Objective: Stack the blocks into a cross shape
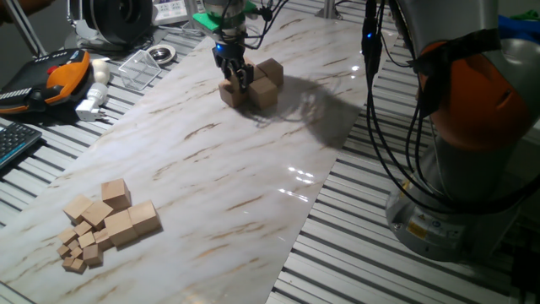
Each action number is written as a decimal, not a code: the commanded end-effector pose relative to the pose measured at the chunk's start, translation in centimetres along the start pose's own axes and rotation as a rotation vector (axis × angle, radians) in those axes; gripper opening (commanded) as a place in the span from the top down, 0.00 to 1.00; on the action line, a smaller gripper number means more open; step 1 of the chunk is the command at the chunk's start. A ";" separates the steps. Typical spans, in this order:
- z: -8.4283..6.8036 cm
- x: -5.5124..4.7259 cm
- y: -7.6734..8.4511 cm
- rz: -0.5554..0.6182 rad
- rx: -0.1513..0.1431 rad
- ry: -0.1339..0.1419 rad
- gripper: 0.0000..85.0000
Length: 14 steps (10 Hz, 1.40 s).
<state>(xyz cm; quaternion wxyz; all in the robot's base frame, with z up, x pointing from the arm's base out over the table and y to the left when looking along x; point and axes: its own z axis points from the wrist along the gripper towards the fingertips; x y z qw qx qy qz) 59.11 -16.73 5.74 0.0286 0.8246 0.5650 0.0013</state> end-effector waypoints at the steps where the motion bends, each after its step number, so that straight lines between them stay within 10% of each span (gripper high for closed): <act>1: 0.1 0.0 0.0 0.005 0.000 -0.004 1.00; 10: 0.4 -0.6 0.3 -0.018 -0.034 0.019 1.00; 11: 0.4 -0.6 0.4 -0.017 -0.033 0.021 0.80; 14: 0.4 -0.6 0.4 -0.016 -0.029 0.024 0.80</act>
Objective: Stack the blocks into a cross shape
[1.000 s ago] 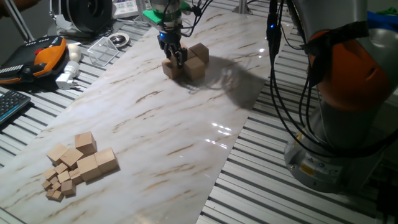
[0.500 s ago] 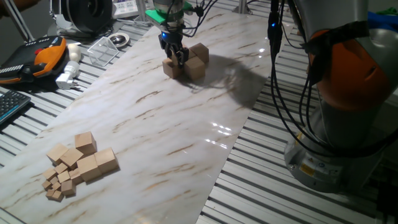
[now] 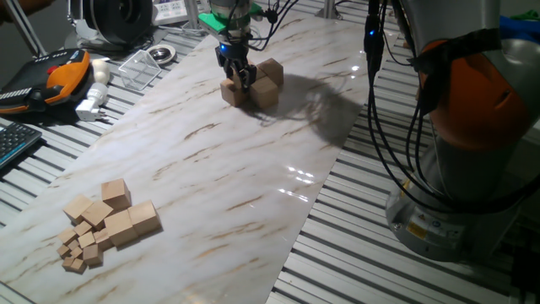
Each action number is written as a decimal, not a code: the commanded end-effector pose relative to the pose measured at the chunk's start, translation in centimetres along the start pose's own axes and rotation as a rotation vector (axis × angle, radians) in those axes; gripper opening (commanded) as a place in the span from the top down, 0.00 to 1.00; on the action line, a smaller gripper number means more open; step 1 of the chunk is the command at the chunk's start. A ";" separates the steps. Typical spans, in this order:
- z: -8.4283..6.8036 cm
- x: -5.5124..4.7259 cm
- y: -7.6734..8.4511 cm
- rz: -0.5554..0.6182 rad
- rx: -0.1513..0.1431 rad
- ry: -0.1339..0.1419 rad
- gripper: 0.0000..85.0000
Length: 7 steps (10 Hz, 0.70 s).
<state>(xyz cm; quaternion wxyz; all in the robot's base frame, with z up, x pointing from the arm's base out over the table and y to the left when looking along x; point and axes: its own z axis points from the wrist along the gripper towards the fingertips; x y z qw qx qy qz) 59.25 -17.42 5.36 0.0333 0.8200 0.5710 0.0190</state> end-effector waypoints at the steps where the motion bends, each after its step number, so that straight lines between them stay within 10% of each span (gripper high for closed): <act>1: 0.0 0.0 0.0 0.003 0.001 0.002 0.80; 2: -0.1 0.1 0.0 0.009 0.001 0.004 0.60; 7: -0.2 0.3 0.1 0.038 -0.002 0.013 0.60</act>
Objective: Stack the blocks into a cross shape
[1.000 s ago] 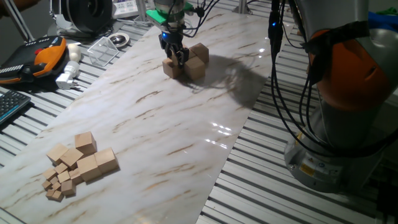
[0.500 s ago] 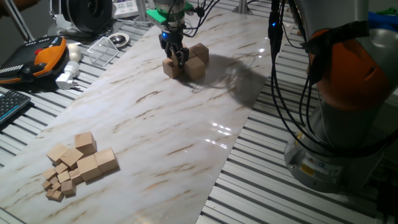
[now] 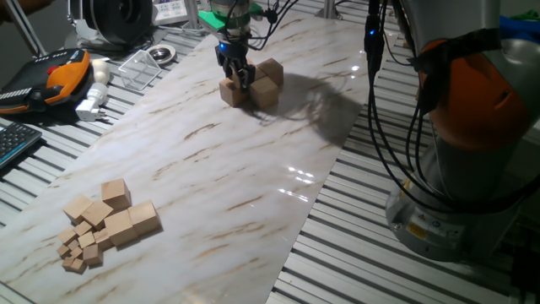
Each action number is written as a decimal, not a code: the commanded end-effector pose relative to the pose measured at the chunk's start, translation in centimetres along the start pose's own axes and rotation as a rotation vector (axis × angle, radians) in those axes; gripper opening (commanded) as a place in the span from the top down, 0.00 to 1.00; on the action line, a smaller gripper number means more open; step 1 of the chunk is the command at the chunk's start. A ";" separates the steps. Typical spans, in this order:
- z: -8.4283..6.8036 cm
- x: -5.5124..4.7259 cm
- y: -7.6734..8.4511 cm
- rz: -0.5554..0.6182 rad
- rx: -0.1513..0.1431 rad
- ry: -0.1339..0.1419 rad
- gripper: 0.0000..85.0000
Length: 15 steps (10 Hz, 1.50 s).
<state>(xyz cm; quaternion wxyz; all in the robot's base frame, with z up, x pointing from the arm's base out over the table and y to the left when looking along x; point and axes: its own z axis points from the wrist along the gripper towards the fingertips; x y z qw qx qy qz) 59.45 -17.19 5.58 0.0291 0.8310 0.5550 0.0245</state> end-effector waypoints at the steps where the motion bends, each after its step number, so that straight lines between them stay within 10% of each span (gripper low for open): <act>1: 0.0 0.0 0.0 0.007 0.005 -0.002 0.60; 7: 0.1 -0.1 -0.1 0.049 0.036 -0.004 0.60; 10: 0.1 0.0 -0.1 0.074 0.029 -0.005 0.20; 15: -0.4 0.6 -0.1 0.081 0.041 0.003 0.20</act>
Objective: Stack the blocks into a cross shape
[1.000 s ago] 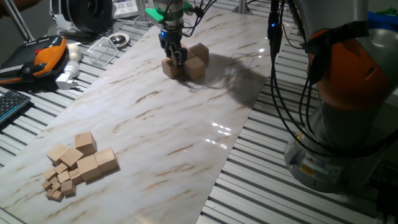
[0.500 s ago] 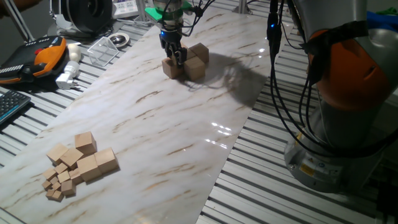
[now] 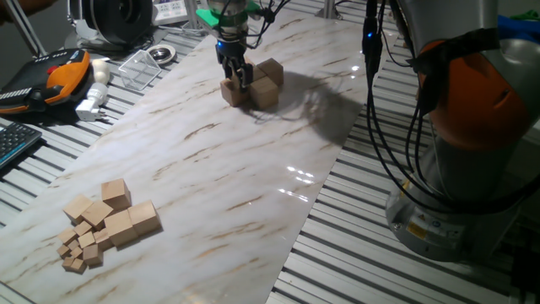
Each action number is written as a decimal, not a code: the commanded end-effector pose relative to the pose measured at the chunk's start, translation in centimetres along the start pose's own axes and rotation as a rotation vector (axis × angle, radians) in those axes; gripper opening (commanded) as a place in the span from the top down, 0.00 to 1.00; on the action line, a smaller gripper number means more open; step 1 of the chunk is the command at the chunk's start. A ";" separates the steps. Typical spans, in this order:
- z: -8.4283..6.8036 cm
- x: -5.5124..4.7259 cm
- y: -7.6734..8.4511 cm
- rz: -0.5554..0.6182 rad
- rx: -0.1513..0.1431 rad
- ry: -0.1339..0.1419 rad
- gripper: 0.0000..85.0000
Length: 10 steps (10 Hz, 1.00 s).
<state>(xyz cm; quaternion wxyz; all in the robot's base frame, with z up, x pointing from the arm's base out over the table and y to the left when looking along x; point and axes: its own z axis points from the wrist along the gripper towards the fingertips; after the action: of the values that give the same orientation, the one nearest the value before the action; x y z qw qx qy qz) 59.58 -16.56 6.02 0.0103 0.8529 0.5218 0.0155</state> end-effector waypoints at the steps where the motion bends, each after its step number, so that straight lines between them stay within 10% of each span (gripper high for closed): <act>1: -0.1 0.3 0.0 -0.001 0.001 0.001 0.20; 7: -2.9 2.8 -0.9 -0.049 0.038 0.005 0.20; 10: -3.6 6.3 -1.1 -0.105 0.013 0.009 0.80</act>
<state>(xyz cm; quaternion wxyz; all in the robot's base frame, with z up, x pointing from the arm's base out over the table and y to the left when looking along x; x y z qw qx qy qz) 61.50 -10.47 9.52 0.0070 0.8229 0.5680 0.0161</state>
